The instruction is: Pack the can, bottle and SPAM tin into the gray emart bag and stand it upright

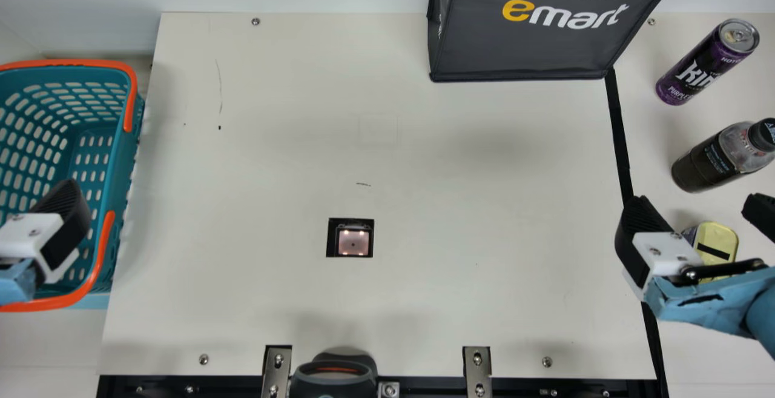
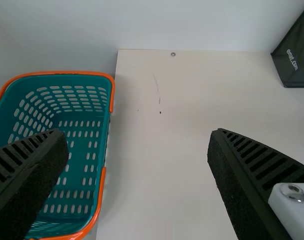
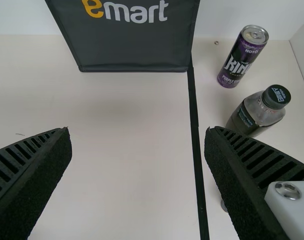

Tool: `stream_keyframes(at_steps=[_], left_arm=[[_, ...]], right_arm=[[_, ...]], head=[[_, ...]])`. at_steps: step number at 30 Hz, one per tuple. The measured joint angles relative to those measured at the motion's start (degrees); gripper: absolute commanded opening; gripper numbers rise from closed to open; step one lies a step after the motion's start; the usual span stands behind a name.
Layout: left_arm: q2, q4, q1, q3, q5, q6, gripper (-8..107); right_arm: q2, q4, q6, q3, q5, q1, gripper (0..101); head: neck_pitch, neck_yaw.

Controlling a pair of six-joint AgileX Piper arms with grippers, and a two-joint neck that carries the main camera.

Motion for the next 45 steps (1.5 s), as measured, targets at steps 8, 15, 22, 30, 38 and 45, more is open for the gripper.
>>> stream_keyframes(at_steps=[8,15,22,30,38,45], left_arm=[[0.0,0.0,0.0,0.0,0.0,0.0,90],[0.0,0.0,0.0,0.0,0.0,0.0,90],[0.0,0.0,0.0,0.0,0.0,0.0,90],[0.0,0.0,0.0,0.0,0.0,0.0,90],[0.0,0.0,0.0,0.0,0.0,0.0,90],[0.0,0.0,0.0,0.0,0.0,0.0,90]], right_arm=[[0.0,0.0,0.0,0.0,-0.1,0.0,95],[0.0,0.0,0.0,0.0,-0.1,0.0,95],[0.0,0.0,0.0,0.0,-0.1,0.0,95],[0.0,0.0,0.0,0.0,-0.1,0.0,95],[0.0,0.0,0.0,0.0,0.0,0.0,95],[0.0,0.0,0.0,0.0,0.0,0.0,95]], head=[[-6.9,-7.8],[-16.3,-17.0],[-17.1,-18.3],[-17.1,-18.3],[-17.1,-18.2],[-17.1,-18.3]])
